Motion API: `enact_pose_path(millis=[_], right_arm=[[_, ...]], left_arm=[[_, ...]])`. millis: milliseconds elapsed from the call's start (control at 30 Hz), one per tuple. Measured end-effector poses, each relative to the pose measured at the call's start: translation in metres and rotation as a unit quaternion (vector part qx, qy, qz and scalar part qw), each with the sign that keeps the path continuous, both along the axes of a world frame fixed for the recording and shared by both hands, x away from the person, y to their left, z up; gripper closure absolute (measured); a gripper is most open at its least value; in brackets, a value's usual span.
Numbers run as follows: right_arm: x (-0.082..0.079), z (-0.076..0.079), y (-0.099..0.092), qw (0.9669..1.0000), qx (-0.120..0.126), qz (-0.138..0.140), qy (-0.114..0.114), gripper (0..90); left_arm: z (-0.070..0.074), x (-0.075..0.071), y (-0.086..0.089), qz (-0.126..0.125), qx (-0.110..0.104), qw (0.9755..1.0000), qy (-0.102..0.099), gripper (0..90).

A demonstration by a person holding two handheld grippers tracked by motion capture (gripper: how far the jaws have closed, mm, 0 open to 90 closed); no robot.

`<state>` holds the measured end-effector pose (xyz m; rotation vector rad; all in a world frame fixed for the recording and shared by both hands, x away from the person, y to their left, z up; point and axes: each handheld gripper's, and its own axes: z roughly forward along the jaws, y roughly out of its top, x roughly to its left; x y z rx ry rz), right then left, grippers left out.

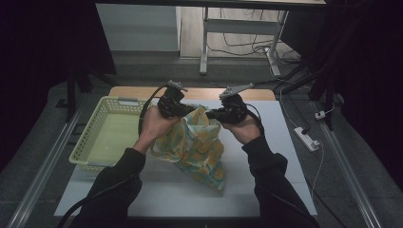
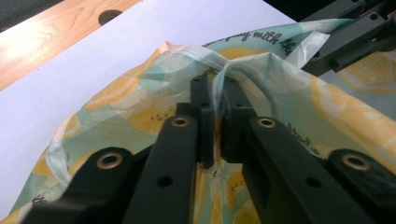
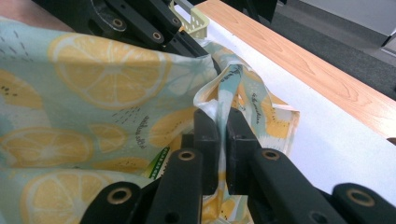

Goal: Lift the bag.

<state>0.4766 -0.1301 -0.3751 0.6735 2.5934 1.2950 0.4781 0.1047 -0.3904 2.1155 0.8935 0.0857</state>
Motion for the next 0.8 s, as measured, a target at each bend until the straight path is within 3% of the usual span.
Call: enact_pose_path(millis=[400,800], right_arm=[[-0.003,0.013,-0.003,0.9998,0.018,-0.004,-0.003,72.7],[-0.010,0.030,-0.011,0.9991,0.038,-0.014,-0.016,60.9]], left_arm=[[0.020,-0.010,0.007,-0.003,-0.012,0.9998,-0.019,64.8],[0.040,-0.027,0.018,0.000,-0.021,0.9976,-0.066,44.5]])
